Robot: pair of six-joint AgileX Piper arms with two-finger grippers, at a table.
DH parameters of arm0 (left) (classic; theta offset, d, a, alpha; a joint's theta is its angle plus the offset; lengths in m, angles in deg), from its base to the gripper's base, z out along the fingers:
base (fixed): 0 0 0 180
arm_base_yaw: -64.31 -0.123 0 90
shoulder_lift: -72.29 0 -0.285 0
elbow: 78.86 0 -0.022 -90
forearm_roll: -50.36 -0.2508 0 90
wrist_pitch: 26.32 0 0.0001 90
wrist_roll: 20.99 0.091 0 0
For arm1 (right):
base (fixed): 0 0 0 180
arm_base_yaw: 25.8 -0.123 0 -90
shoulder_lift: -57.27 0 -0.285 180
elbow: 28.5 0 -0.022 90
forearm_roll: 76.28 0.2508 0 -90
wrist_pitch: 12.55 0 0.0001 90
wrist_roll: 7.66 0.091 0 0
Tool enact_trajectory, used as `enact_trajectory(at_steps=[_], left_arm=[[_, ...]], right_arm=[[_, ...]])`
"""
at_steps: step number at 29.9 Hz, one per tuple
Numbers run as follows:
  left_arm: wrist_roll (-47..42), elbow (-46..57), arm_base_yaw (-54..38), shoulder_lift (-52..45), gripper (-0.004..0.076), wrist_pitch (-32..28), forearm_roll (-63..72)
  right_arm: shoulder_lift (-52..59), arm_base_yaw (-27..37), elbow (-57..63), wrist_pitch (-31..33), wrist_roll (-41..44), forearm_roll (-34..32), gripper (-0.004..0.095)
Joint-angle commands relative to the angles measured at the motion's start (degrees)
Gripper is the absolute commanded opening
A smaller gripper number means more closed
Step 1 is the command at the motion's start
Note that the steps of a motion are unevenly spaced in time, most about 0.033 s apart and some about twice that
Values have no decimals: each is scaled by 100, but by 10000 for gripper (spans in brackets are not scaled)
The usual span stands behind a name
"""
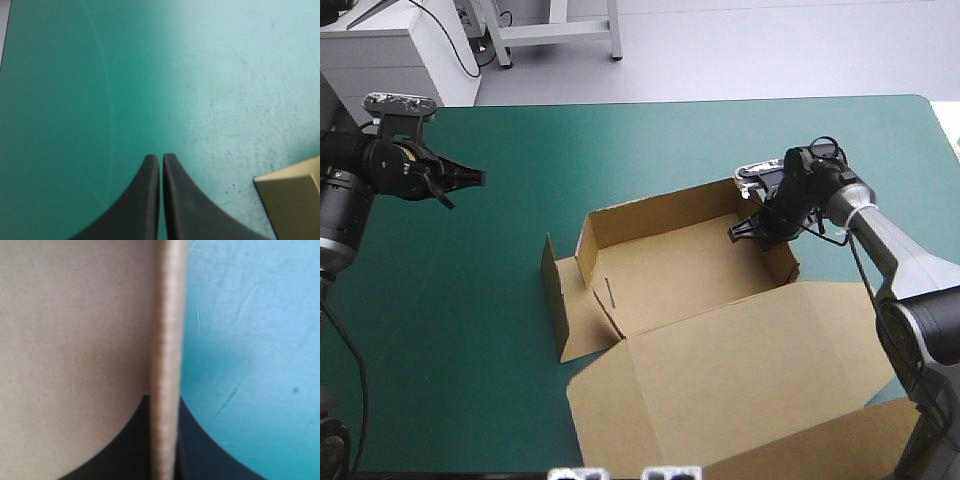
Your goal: Fold the box
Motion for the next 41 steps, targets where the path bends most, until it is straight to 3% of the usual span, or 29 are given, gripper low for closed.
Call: enact_trajectory(at_steps=[1,9,18,24,28,33,36,41], left_arm=[[4,-150,-5,-60,8,-228,32],[13,-150,-5,222,8,-119,-16],[13,-136,-5,325,8,-55,-357],[13,168,-5,403,8,-226,-310],[-9,686,-5,482,8,-728,-144],[148,1277,7,494,8,-1659,1353],[1094,1472,7,494,8,-1873,2892],[3014,1477,7,506,8,-1597,5233]], right_arm=[[314,11,-509,258,-132,77,-19],[474,11,-1658,1004,-259,36,-20],[912,197,-2051,1004,-259,-140,-20],[1140,794,-2051,1004,-259,474,-20],[1206,1188,-2051,1004,-426,1155,-20],[1206,1321,-2051,1004,-566,1629,-20],[1206,1321,-2051,1004,-604,1764,-20],[1206,1308,-2051,1004,-672,1866,-20]])
